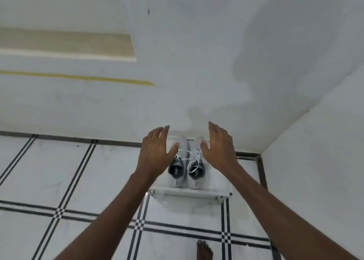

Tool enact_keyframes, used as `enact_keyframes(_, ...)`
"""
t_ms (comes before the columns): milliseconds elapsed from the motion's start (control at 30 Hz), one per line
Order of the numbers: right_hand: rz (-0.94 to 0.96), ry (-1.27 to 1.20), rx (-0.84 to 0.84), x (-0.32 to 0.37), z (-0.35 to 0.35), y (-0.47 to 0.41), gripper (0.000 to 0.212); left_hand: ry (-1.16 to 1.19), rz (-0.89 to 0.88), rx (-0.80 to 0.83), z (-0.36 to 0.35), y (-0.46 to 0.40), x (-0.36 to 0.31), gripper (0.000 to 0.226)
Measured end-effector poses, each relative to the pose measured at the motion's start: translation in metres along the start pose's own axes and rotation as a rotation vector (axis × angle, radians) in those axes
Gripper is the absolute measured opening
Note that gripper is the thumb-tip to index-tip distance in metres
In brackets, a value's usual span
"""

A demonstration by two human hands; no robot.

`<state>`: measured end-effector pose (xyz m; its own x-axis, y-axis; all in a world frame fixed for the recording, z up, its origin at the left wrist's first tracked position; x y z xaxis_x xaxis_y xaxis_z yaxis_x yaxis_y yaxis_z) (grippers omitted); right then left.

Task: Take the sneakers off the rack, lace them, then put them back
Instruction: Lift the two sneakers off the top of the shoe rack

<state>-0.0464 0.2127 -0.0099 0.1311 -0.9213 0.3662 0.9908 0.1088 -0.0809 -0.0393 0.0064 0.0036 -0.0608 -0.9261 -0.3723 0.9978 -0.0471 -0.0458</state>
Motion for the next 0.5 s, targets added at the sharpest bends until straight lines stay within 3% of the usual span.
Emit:
enact_keyframes(200,-0.22,-0.106,0.275,-0.078,-0.169,-0.009,0.062,0.051,0.165,0.335,-0.181,-0.023,0.073,0.066)
enact_keyframes(333,-0.388,-0.187,0.359,-0.118,-0.253,-0.006,0.06,0.103,0.29,0.478,-0.275,-0.036,0.114,0.074)
enact_keyframes(400,-0.474,-0.224,0.378,-0.132,-0.283,-0.006,0.057,0.149,0.354,0.517,-0.307,-0.042,0.128,0.072)
enact_keyframes(500,-0.589,-0.29,0.359,-0.148,-0.314,-0.006,0.045,0.146,0.397,0.497,-0.338,-0.053,0.141,0.05)
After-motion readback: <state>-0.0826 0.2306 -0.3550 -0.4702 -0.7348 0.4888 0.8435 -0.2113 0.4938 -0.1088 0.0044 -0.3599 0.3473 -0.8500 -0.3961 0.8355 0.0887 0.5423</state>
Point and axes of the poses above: each hand's wrist, its own y-axis away from the middle knuckle, its own z-axis out of the back of the hand, x = y × z, the point moved 4 cm from there along -y, towards the middle knuckle, and after that the axes turned 7 degrees about z, right-handed, at the moved point
